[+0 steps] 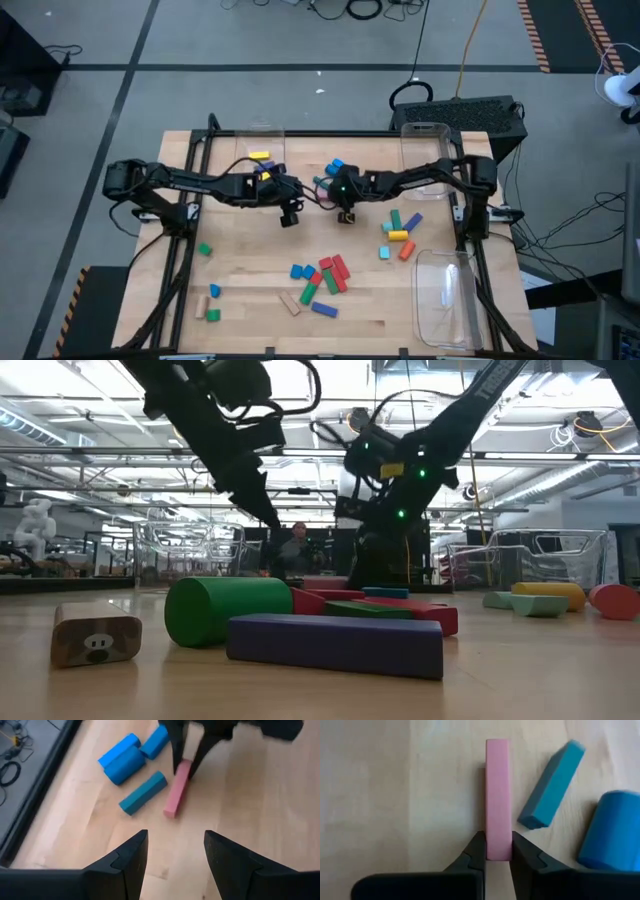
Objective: Sort blocks by size
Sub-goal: Put the pink rectangle block into the top left transparent bin
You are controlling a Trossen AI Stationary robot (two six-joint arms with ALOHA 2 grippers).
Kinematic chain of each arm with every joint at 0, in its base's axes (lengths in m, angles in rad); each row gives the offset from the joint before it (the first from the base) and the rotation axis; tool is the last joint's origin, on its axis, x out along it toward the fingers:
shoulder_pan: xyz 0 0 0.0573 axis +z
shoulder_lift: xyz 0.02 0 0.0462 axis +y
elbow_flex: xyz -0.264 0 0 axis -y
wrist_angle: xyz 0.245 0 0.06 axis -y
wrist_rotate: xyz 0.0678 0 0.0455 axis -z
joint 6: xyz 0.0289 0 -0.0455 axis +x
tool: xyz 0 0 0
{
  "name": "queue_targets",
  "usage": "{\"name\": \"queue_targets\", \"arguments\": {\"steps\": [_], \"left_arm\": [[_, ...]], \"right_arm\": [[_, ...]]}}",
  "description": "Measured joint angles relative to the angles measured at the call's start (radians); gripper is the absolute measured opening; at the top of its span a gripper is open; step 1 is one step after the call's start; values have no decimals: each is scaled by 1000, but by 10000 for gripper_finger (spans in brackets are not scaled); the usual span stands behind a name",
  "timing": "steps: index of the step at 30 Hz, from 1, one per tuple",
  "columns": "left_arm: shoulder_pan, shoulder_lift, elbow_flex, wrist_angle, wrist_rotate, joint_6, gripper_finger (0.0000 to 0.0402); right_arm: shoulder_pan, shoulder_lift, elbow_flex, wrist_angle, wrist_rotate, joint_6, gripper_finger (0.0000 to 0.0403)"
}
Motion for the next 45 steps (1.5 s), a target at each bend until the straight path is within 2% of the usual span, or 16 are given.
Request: {"name": "queue_targets", "arguments": {"steps": [13,30,34,41,45], "left_arm": [[-40,-2,1,17,16,87,196],[-41,94,1,120,12,120,193],[-41,94,1,130,13,130,161],[-43,94,1,129,60,174,63],[-42,95,1,133,64,165,60]], "right_arm": [[73,-128,0,39,1,0,33],[148,-130,0,73,3,-2,33],[147,-130,0,77,6,1,33],[147,-130,1,74,1,18,36],[147,-130,2,65,1,61,73]]}}
